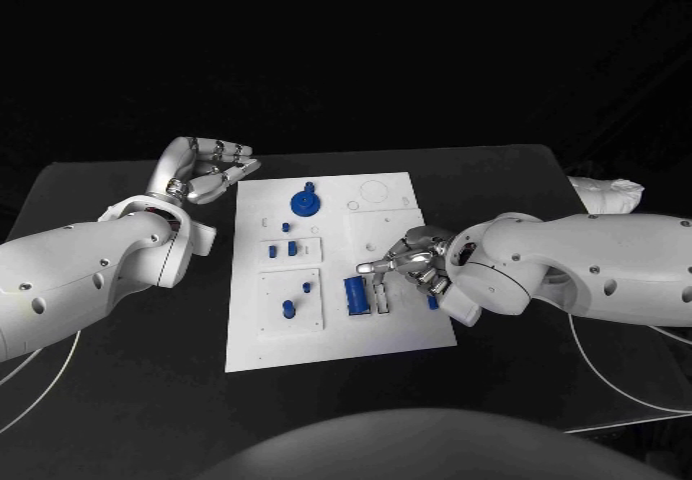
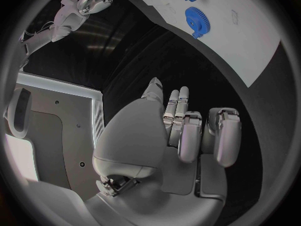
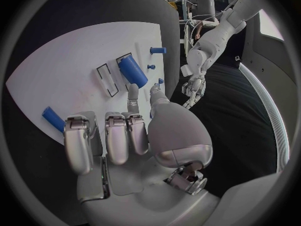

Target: Assemble the parts on the task board

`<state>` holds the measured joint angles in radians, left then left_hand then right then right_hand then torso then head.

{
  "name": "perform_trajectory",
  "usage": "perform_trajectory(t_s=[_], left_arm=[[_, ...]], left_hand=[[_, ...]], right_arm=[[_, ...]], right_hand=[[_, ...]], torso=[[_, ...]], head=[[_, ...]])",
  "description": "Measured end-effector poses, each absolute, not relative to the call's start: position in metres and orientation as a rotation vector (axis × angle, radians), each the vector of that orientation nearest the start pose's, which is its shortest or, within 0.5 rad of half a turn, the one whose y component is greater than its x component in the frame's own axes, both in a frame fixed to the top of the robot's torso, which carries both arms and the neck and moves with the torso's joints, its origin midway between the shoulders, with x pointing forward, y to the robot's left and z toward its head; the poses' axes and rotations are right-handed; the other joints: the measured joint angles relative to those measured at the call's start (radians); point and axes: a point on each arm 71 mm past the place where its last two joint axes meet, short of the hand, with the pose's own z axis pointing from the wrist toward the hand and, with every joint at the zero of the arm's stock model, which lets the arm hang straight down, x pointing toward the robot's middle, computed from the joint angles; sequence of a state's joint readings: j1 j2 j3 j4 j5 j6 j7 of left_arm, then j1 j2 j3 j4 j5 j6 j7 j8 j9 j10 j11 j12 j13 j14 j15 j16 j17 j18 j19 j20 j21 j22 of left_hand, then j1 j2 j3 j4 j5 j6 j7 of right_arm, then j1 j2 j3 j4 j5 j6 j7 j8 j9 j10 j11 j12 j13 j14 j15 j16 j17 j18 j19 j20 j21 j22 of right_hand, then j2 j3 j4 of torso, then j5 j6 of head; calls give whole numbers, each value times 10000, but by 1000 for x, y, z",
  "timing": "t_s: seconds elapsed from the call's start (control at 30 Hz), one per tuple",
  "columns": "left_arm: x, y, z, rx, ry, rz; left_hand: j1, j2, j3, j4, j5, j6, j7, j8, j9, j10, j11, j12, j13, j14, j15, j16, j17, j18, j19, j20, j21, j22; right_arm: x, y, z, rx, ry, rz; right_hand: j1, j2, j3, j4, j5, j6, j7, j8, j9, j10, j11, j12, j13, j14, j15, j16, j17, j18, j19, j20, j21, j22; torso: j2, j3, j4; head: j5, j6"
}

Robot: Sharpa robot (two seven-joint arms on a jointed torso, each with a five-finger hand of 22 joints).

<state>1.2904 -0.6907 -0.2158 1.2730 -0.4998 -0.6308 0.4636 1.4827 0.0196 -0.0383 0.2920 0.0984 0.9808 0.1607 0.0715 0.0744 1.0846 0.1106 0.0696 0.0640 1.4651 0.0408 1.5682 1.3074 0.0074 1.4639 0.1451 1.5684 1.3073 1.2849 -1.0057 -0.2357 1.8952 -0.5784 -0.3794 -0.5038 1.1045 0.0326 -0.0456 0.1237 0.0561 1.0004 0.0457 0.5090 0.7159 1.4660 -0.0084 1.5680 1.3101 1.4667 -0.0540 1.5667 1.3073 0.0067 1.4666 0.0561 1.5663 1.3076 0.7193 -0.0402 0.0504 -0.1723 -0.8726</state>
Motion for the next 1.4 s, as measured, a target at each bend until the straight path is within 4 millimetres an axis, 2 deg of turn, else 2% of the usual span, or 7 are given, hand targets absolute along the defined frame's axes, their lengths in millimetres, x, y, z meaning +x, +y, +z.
perform_trajectory(t_s=[0.13, 0.27, 0.53, 0.73, 1.17, 1.27, 1.4], left_arm=[[528, 212, -185, -4724, 13166, -10851], [528, 212, -185, -4720, 13172, -10856], [528, 211, -185, -4717, 13180, -10865], [528, 211, -185, -4717, 13182, -10864], [528, 211, -185, -4713, 13191, -10880], [528, 211, -185, -4713, 13194, -10878], [528, 211, -185, -4711, 13196, -10884]], left_hand=[[0, 0, 0, 0, 0, 0, 0, 0, 0, 0, 0, 0, 0, 0, 0, 0, -1, 0, 0, 0, 0, 0], [0, 0, 0, 0, 0, 0, 0, 0, 0, 0, 0, 0, 0, 0, 0, 0, -1, 0, 0, 0, 0, 0], [0, 0, 0, 0, 0, 0, 0, 0, 0, 0, 0, 0, 0, 0, 0, 0, -1, 0, 0, 0, 0, 0], [0, 0, 0, 0, 0, 0, 0, 0, 0, 0, 0, 0, 0, 0, 0, 0, -1, 0, 0, 0, 0, 0], [0, 0, 0, 0, 0, 0, 0, 0, 0, 0, 0, 0, 0, 0, 0, 0, -1, 0, 0, 0, 0, 0], [0, 0, 0, 0, 0, 0, 0, 0, 0, 0, 0, 0, 0, 0, 0, 0, -2, 0, 0, 0, 0, 0], [0, 0, 0, 0, 0, 0, 0, 0, 0, 0, 0, 0, 0, 0, 0, 0, 5, 0, 0, 0, 0, 0]], right_arm=[[387, -199, -224, 7999, 22597, 6855], [389, -196, -225, 7625, 22661, 6643], [391, -195, -228, 7217, 22919, 6184], [392, -191, -230, 6939, 23194, 5984], [394, -188, -231, 6700, 23402, 5852], [394, -188, -231, 6701, 23401, 5848], [394, -188, -231, 6707, 23396, 5842]], right_hand=[[55, 55, -141, 141, 0, -56, -56, 401, 556, 3, -67, 0, 0, -1, -71, 0, 9, 0, -3, -27, 0, 0], [53, 53, -200, 200, 0, -85, -85, 503, 752, 3, -67, 0, 0, 1, -72, 0, 8, 0, -3, -27, 0, -1], [53, 53, -209, 209, 0, -186, -57, 520, 868, 3, -66, 0, 0, 0, -71, 0, 7, 0, -4, -26, 0, -1], [96, 97, -233, 185, 0, -305, -79, 520, 968, 2, -66, 0, 0, 0, -71, 0, 7, -1, -4, -97, 0, -2], [133, 134, -233, 184, -2, -337, -46, 520, 1020, 2, -66, 0, 0, 0, -70, 0, 5, 0, -4, -97, 0, -2], [198, 199, -233, 184, -6, -373, -82, 520, 1059, 2, -66, 0, 0, 0, -70, 0, 5, -1, -4, -97, 0, -2], [240, 241, -233, 184, -7, -404, -51, 520, 1093, 2, -65, 0, 0, 0, -70, 0, 4, -1, -4, -97, 0, -2]], torso=[[0, -1, 2], [0, -5, 3], [9, -6, 12], [9, -8, 8], [10, -3, 5], [10, -3, 6], [9, -3, 5]], head=[[-16, 0], [-23, 0], [-17, 0], [-29, 0], [-15, 0], [-31, 0], [-38, 0]])
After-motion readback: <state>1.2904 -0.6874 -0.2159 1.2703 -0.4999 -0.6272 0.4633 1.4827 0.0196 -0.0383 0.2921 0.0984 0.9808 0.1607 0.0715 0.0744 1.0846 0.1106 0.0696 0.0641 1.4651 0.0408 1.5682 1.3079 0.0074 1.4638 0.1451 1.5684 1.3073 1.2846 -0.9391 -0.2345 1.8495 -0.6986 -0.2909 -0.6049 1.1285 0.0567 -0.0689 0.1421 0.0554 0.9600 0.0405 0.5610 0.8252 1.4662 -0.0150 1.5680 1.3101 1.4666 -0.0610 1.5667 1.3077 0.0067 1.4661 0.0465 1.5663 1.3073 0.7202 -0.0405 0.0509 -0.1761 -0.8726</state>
